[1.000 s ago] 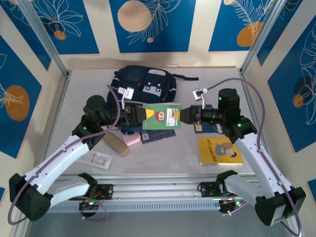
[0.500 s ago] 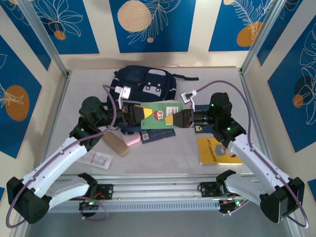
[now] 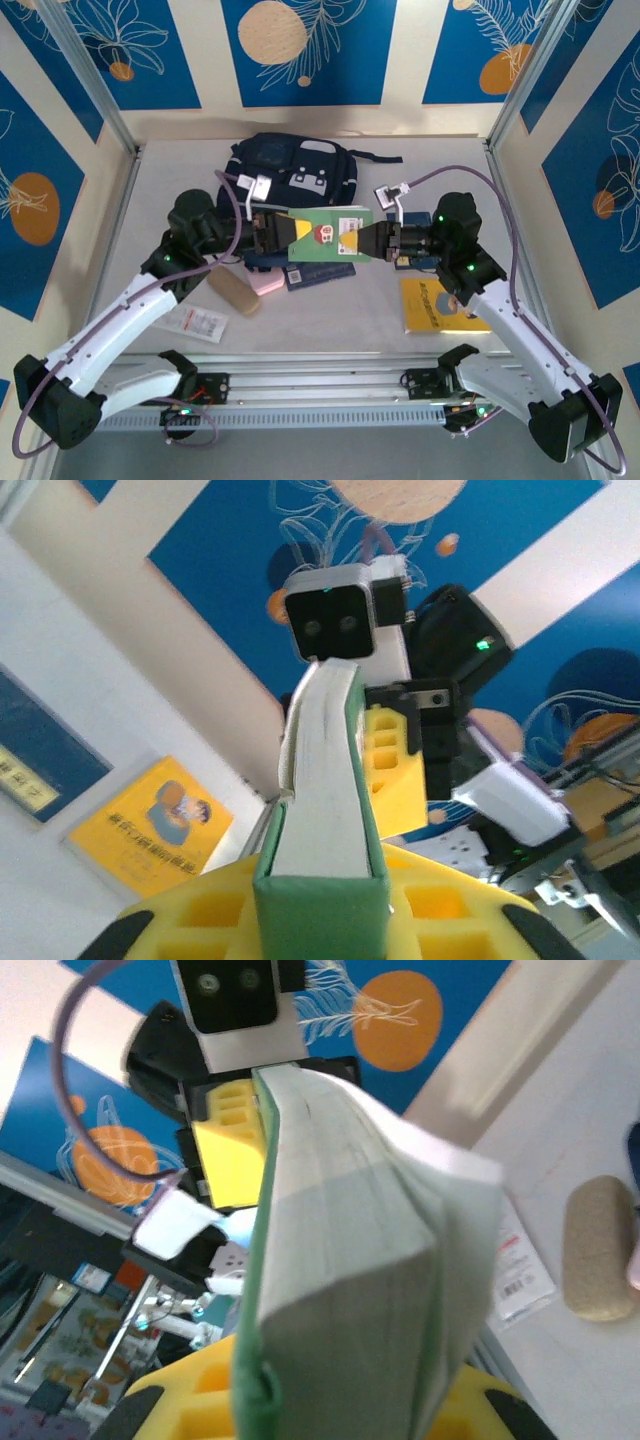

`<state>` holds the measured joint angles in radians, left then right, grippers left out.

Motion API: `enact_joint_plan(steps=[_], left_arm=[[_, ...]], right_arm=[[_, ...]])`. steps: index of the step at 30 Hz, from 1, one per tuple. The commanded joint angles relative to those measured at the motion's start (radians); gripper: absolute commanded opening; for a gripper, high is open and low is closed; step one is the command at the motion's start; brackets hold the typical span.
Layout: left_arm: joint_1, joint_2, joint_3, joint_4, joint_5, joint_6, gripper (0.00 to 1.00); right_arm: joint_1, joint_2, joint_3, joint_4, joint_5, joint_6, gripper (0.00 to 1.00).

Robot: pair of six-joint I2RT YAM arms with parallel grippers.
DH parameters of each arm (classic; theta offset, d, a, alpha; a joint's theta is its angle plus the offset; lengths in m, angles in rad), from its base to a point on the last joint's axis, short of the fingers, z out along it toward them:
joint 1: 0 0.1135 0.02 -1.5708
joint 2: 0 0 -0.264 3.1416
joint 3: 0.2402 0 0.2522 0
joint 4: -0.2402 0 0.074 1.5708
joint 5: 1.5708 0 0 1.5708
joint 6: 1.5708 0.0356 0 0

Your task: Pack the student bag

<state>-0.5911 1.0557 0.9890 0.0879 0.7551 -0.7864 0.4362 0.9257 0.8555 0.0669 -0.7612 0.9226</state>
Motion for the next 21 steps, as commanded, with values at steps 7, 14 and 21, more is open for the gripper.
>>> enact_joint_plan(steps=[7, 14, 21], left_arm=[[0.055, 0.347, 0.475, -0.953, -0.705, 0.461, 0.74], [0.039, 0.616, 0.689, -1.140, -0.880, 0.716, 0.76], [-0.053, 0.722, 0.635, -1.068, -1.109, 1.142, 0.82]], right_arm=[[-0.084, -0.147, 0.118, -0.612, 0.515, -0.305, 0.00], [-0.099, -0.163, 0.116, -0.687, 0.484, -0.386, 0.00], [-0.109, -0.156, 0.089, -0.681, 0.436, -0.420, 0.00]])
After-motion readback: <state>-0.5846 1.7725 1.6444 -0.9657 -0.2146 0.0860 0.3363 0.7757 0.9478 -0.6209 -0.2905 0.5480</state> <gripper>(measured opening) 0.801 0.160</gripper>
